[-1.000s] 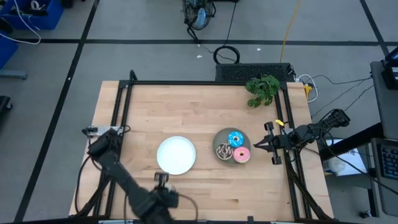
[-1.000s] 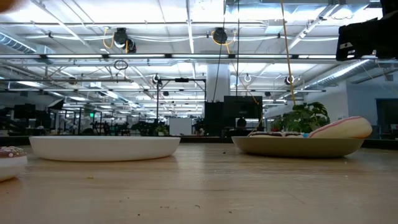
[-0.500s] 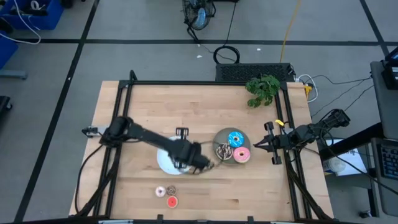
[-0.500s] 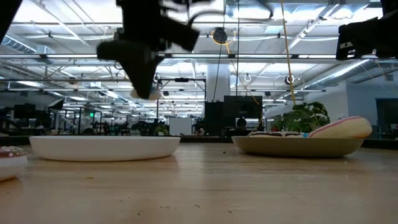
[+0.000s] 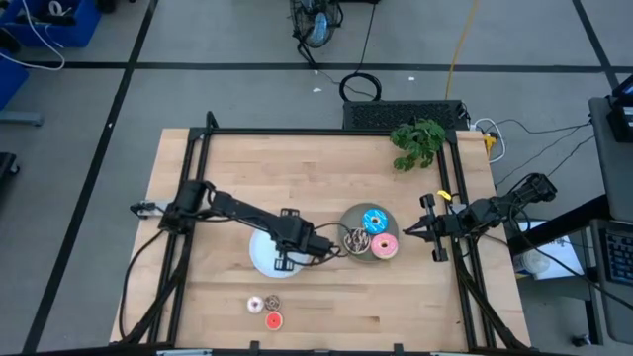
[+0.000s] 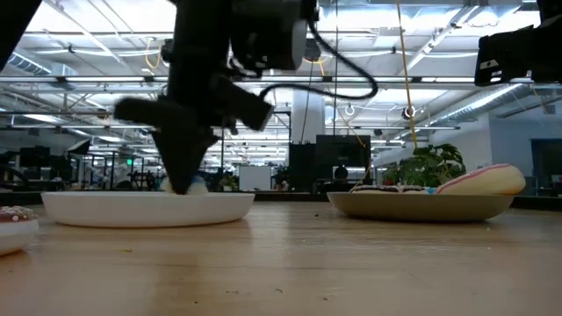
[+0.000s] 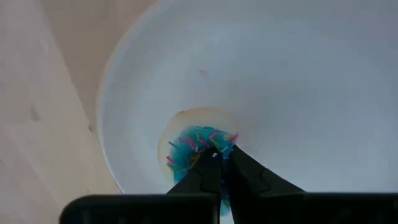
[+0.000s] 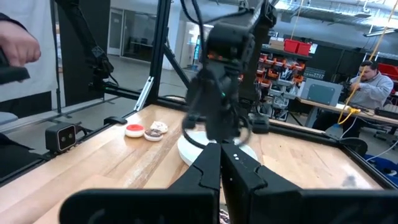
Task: Pick & Place donuts
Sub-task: Put the small blue donut on the white plate
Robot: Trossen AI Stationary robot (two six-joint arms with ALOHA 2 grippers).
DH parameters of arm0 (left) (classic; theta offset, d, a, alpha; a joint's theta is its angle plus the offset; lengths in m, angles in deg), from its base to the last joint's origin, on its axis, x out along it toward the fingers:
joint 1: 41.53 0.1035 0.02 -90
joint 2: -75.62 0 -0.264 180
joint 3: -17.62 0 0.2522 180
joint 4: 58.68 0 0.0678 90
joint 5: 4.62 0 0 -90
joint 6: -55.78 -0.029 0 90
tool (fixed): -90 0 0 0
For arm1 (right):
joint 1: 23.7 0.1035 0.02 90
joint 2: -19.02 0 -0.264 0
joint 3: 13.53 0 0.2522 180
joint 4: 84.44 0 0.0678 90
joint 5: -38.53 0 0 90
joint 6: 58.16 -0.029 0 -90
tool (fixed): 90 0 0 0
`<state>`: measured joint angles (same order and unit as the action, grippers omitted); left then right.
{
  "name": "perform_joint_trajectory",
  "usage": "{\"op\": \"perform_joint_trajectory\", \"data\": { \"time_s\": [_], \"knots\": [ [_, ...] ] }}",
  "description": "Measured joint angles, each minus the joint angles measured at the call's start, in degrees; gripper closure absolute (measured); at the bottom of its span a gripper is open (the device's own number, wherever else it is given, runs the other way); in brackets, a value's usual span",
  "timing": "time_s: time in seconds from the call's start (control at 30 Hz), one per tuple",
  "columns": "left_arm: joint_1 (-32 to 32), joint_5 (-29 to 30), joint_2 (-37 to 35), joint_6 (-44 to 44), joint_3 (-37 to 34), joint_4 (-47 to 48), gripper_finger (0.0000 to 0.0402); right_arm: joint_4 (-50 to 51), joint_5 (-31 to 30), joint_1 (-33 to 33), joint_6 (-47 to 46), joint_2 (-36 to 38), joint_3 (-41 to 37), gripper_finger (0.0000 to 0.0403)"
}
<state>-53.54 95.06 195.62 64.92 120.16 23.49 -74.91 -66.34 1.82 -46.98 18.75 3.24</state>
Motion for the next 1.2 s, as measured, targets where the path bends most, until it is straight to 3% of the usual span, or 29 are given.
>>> {"op": "perform_joint_trajectory", "data": {
  "time_s": [0.33,0.63,0.77,1.03,1.2],
  "knots": [
    [0.86,-1.78,-0.02,3.41,-2.0,-3.81,0.0358,0.07,0.0,0.01,0.24,0.0,0.0,0.0403],
    [0.73,-3.74,-0.02,6.46,-2.0,-3.76,0.0236,0.13,0.0,0.01,0.39,0.0,-0.01,0.0403],
    [0.24,-3.7,-0.02,6.06,-1.06,-2.96,0.0201,0.13,0.0,0.0,0.44,-0.02,0.0,0.0403],
    [-1.28,1.04,-0.04,4.3,6.91,1.88,0.0202,0.11,0.0,0.02,1.49,-0.02,0.0,0.0403],
    [-1.62,2.54,-0.04,4.26,7.38,4.04,0.0215,0.13,0.0,0.02,1.35,-0.09,-0.01,0.0403]
  ]
}}
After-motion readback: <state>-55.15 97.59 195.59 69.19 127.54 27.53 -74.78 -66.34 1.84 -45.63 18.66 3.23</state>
